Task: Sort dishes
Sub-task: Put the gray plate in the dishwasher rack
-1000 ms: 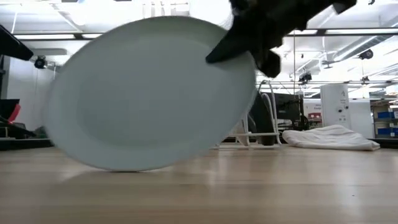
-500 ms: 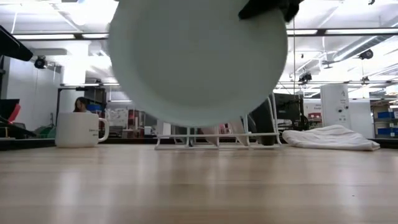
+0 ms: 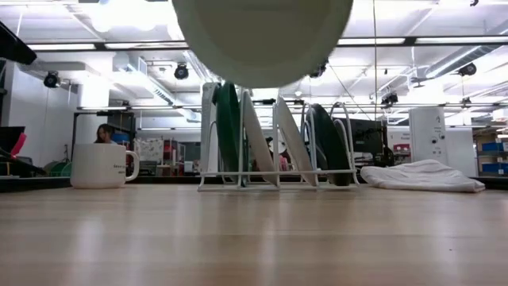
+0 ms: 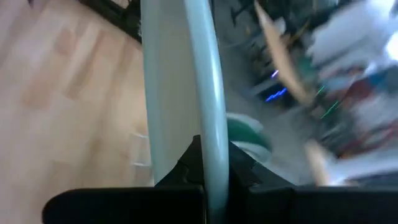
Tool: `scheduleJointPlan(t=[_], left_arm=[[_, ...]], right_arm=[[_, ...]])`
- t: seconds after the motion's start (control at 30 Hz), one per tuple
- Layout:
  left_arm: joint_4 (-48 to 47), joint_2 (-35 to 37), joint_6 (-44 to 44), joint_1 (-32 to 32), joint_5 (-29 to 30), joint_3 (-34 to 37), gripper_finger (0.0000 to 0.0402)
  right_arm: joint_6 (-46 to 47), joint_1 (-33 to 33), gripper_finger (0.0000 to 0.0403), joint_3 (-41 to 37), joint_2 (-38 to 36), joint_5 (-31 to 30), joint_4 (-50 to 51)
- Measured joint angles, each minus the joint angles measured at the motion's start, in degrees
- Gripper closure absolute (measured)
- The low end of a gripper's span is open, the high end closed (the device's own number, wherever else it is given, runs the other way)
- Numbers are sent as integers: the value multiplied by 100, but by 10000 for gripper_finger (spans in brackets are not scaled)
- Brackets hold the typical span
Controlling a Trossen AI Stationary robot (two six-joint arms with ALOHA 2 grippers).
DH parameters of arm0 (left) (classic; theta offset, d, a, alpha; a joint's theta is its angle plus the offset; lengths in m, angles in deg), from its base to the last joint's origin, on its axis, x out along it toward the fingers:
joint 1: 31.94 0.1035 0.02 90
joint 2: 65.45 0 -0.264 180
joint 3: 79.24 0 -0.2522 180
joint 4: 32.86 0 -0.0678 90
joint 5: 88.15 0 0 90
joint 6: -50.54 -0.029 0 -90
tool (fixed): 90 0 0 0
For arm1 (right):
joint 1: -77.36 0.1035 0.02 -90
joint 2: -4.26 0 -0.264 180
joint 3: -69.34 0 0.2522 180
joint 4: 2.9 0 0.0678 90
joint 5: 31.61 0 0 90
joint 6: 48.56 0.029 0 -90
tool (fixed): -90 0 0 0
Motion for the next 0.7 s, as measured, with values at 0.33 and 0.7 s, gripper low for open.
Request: scheduleJointPlan(t=[0.33,0.7], left_arm=[[-433,0,65,1,-9,-42,169],[-1619,0,821,76,0,-48,169]], right_arm=[[-3148,-427,398,701,16,-95,-180],[-6941,-1231,402,994,27,-67,-233]])
